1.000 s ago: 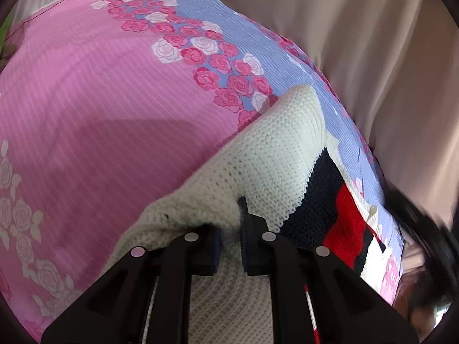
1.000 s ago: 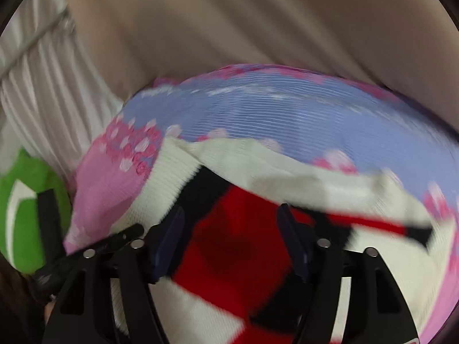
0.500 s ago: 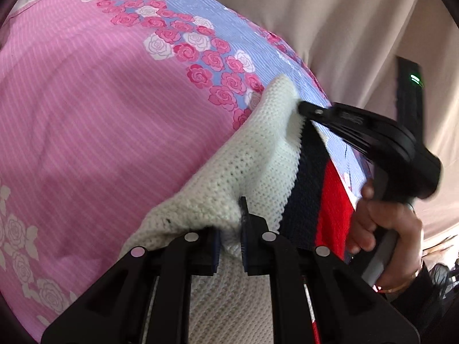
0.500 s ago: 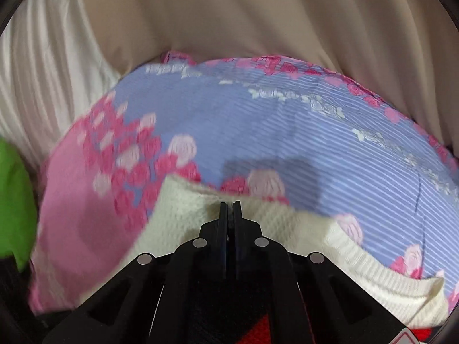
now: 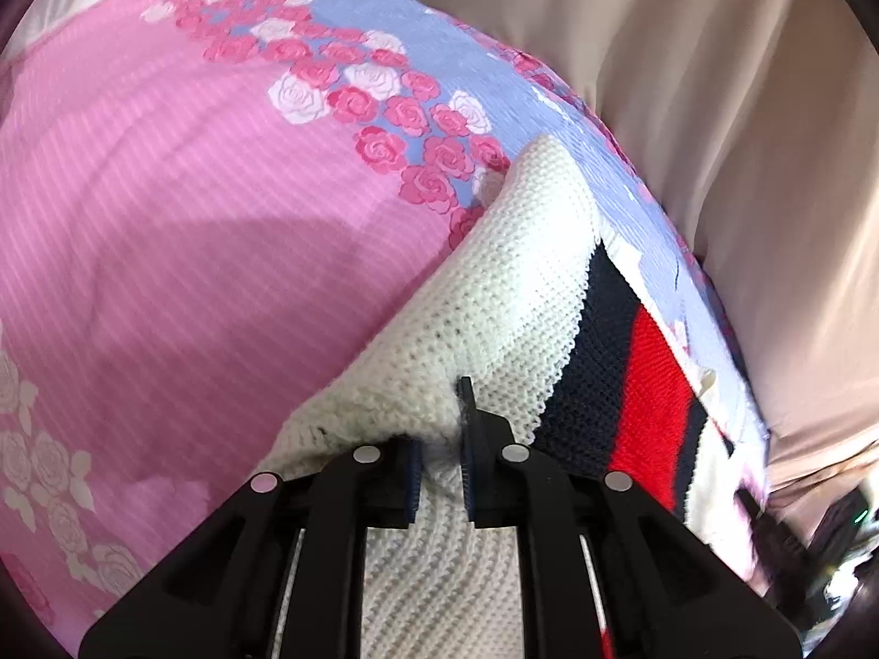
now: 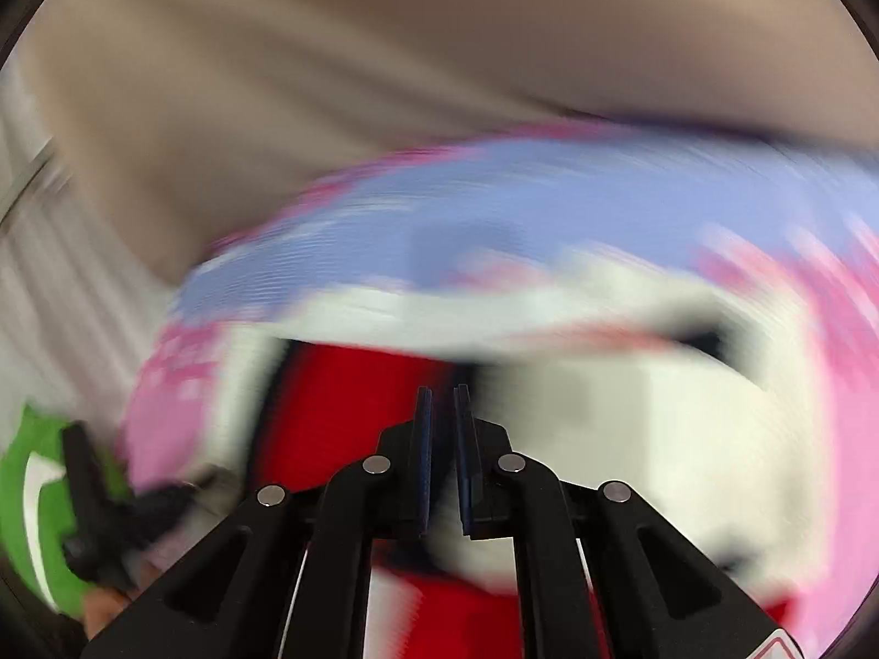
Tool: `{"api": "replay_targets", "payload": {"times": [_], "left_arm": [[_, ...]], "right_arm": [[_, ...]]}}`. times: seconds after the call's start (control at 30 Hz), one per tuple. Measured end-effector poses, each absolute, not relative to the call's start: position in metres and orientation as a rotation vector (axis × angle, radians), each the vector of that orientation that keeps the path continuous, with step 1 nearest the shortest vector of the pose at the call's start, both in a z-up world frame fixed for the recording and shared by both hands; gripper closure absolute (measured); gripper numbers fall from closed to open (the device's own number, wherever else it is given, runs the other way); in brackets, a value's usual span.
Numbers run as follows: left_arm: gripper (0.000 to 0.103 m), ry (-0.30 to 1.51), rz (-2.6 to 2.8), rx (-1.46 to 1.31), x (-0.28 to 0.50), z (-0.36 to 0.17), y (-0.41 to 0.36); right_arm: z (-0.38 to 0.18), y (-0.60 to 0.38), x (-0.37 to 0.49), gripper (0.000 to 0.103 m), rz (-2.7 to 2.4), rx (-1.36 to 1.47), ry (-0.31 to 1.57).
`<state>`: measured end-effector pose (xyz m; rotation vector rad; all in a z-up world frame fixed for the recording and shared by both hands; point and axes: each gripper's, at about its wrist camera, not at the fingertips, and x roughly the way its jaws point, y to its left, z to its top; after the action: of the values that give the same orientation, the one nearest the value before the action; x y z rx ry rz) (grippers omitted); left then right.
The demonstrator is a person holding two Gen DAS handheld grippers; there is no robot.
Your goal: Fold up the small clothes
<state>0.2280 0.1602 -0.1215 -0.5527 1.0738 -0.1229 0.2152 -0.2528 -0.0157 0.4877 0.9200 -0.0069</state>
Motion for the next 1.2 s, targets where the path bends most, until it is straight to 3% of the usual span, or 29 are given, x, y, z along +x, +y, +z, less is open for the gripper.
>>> {"api": "replay_targets", "payload": {"times": [0.03, 0.07, 0.1, 0.13, 0.17, 0.2, 0.23, 0.27, 0.33, 0.37, 0.53, 0.67, 0.73, 1.03, 1.1, 1.13, 1.17, 1.2], "left_arm": [[0.091, 1.066, -0.117, -0.532, 0.227, -0.121, 0.158], [0.091, 1.062, -0.112, -0.513, 0.226, -0.12, 0.155], [0.09, 1.064, -0.105, -0.494, 0.224, -0.117, 0.153], [0.088, 1.073, -0.099, -0.488, 0.221, -0.114, 0.154], [0.086, 1.077, -0.097, -0.489, 0.217, -0.11, 0.157], [0.085, 1.077, -0.106, -0.506, 0.208, -0.105, 0.161], [0.077, 1.077, -0.114, -0.507, 0.2, -0.101, 0.165], [0.072, 1.08, -0.115, -0.49, 0.189, -0.096, 0.168], [0.05, 1.097, -0.102, -0.432, 0.159, -0.09, 0.178], [0.048, 1.111, -0.098, -0.413, 0.144, -0.089, 0.183], [0.045, 1.262, -0.068, -0.42, 0.045, -0.111, 0.216], [0.04, 1.281, -0.07, -0.469, -0.002, -0.118, 0.222], [0.031, 1.278, -0.071, -0.501, -0.012, -0.119, 0.219], [0.031, 1.231, -0.01, -0.692, -0.037, -0.123, 0.244], [0.031, 1.236, -0.051, -0.646, -0.033, -0.123, 0.231], [0.033, 1.245, -0.07, -0.627, -0.032, -0.122, 0.226], [0.039, 1.249, -0.078, -0.604, -0.031, -0.122, 0.221], [0.057, 1.26, -0.114, -0.576, -0.028, -0.121, 0.212]], "right_arm": [[-0.03, -0.275, 0.201, 0.09, -0.075, 0.493, 0.948], [-0.048, -0.295, 0.189, 0.093, -0.143, 0.482, 1.002], [-0.063, -0.312, 0.18, 0.103, -0.185, 0.481, 1.048], [-0.064, -0.327, 0.167, 0.103, -0.144, 0.551, 1.022], [-0.058, -0.334, 0.159, 0.091, -0.165, 0.575, 1.026], [-0.044, -0.338, 0.148, 0.086, -0.201, 0.553, 1.022], [-0.033, -0.339, 0.138, 0.082, -0.203, 0.522, 1.002], [-0.019, -0.339, 0.121, 0.067, -0.193, 0.483, 0.977], [-0.002, -0.338, 0.081, 0.042, -0.199, 0.431, 0.972], [0.0, -0.338, 0.066, 0.039, -0.193, 0.433, 0.981], [-0.04, -0.324, -0.051, 0.039, -0.097, 0.584, 1.187], [-0.069, -0.292, -0.117, 0.039, 0.011, 0.738, 1.295], [-0.074, -0.274, -0.125, 0.037, 0.074, 0.72, 1.321], [-0.075, -0.253, -0.102, 0.036, 0.203, 0.673, 1.32], [-0.075, -0.253, -0.103, 0.041, 0.204, 0.663, 1.319], [-0.076, -0.253, -0.102, 0.051, 0.2, 0.658, 1.321], [-0.076, -0.252, -0.099, 0.066, 0.192, 0.651, 1.326], [-0.077, -0.254, -0.098, 0.075, 0.187, 0.646, 1.334]]}}
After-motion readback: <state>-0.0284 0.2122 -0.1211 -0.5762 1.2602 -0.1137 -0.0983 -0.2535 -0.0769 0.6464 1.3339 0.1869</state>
